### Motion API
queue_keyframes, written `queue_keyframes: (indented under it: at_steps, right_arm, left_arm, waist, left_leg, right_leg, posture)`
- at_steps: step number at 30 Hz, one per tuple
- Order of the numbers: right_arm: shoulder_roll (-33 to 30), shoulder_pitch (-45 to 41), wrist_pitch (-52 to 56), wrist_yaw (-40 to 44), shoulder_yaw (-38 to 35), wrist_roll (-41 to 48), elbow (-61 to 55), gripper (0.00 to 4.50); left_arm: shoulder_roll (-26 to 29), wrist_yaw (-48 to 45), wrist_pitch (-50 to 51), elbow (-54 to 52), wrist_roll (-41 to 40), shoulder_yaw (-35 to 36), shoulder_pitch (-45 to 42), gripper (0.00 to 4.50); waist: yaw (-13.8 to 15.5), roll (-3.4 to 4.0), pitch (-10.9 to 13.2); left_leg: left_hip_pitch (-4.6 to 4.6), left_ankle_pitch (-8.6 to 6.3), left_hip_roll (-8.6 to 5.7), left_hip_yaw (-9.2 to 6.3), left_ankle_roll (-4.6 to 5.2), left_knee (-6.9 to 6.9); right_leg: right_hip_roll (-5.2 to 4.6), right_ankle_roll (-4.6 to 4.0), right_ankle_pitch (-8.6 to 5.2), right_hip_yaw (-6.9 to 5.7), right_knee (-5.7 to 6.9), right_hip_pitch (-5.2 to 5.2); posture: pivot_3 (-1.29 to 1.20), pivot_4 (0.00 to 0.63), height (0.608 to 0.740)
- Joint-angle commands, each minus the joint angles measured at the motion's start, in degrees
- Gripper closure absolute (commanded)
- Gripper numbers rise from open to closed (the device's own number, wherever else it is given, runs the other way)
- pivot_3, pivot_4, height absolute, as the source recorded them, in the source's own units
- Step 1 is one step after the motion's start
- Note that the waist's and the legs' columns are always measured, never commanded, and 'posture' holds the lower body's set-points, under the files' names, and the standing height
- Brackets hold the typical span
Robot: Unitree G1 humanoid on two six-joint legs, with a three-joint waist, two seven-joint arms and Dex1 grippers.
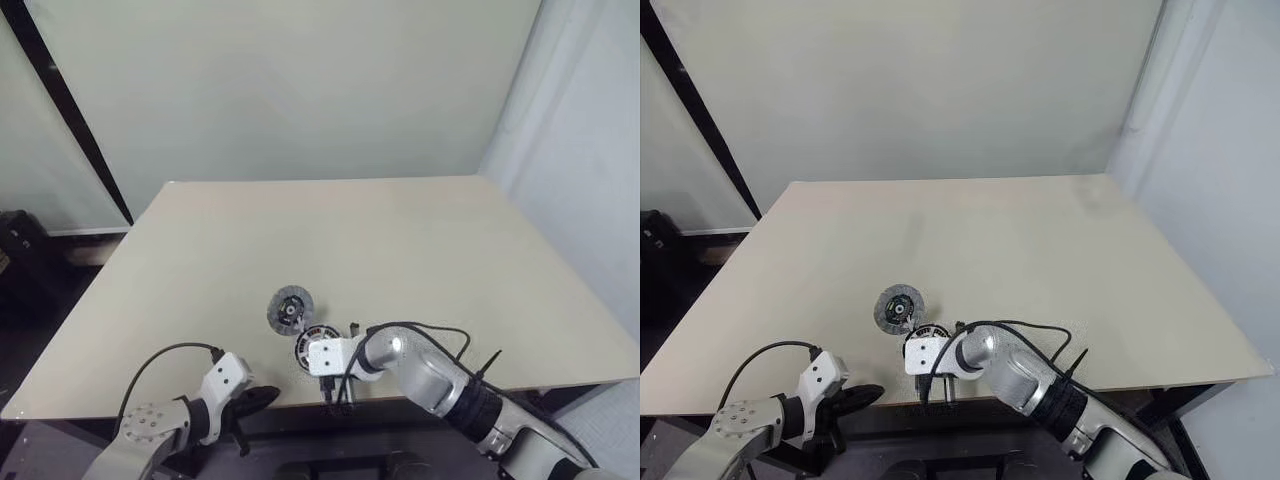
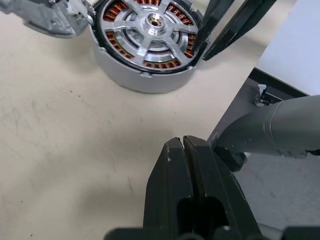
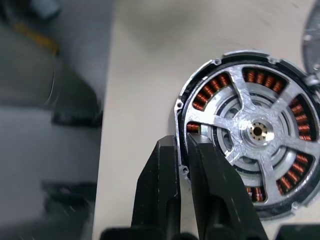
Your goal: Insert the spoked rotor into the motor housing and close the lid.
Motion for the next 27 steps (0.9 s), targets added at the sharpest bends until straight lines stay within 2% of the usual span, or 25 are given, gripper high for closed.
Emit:
queue_keyframes:
  at_steps: [1, 10, 15, 21, 27]
  right_arm:
    - [3.5, -0.8, 6.5, -5.8, -5.3, 0.6, -1.1, 4.50]
    - [10.5, -0.7, 13.6, -13.7, -13.7, 7.2, 4.6, 4.50]
    - [9.3, -0.8, 16.1, -11.9, -11.7, 10.0, 2.4, 4.50]
    - [7.4, -2.0, 16.5, -11.8, -9.5, 11.6, -0.4, 2.60]
    - [4.9, -3.2, 17.0, -10.5, -7.2, 12.9, -3.5, 0.49]
  left_arm:
    - [-0.1, 0.0, -0.8, -0.8, 0.5, -0.1, -1.0, 4.50]
    - [-0.6, 0.5, -1.6, -0.2, 0.5, -0.4, -1.5, 4.50]
    - [-0.6, 0.7, -1.6, -0.4, 0.6, -0.4, -1.4, 4.50]
    - [-0.5, 0.7, -1.7, -0.3, 0.7, -0.5, -1.4, 4.50]
    - [-0.6, 0.7, -2.0, 0.0, 0.7, -0.5, -1.5, 4.50]
  waist:
    - [0.0, 0.01, 0.0]
    - [0.0, 0.02, 0.0]
    - [0.0, 0.02, 0.0]
    - [0.0, 0.02, 0.0]
    - [0.0, 0.02, 0.0]
  left_leg:
    - [0.00, -0.01, 0.00, -0.01, -0.03, 0.00]
    - [-0.04, 0.03, 0.00, -0.01, -0.08, 0.01]
    - [-0.04, 0.03, 0.00, -0.03, -0.07, -0.04]
    - [-0.04, 0.03, 0.00, -0.02, -0.08, -0.06]
    - [-0.03, 0.03, 0.00, -0.03, -0.07, -0.07]
  right_leg:
    - [0.01, -0.03, 0.02, 0.00, 0.01, -0.02]
    - [0.00, -0.05, 0.04, -0.01, 0.00, -0.03]
    - [0.00, -0.05, 0.04, -0.02, -0.01, -0.03]
    - [0.00, -0.05, 0.04, -0.02, -0.03, -0.04]
    - [0.00, -0.05, 0.04, -0.03, -0.04, -0.04]
  posture:
    - [0.00, 0.000, 0.740]
    - [0.00, 0.000, 0.740]
    - [0.00, 0.000, 0.740]
    - [0.00, 0.000, 0.740]
    - [0.00, 0.000, 0.740]
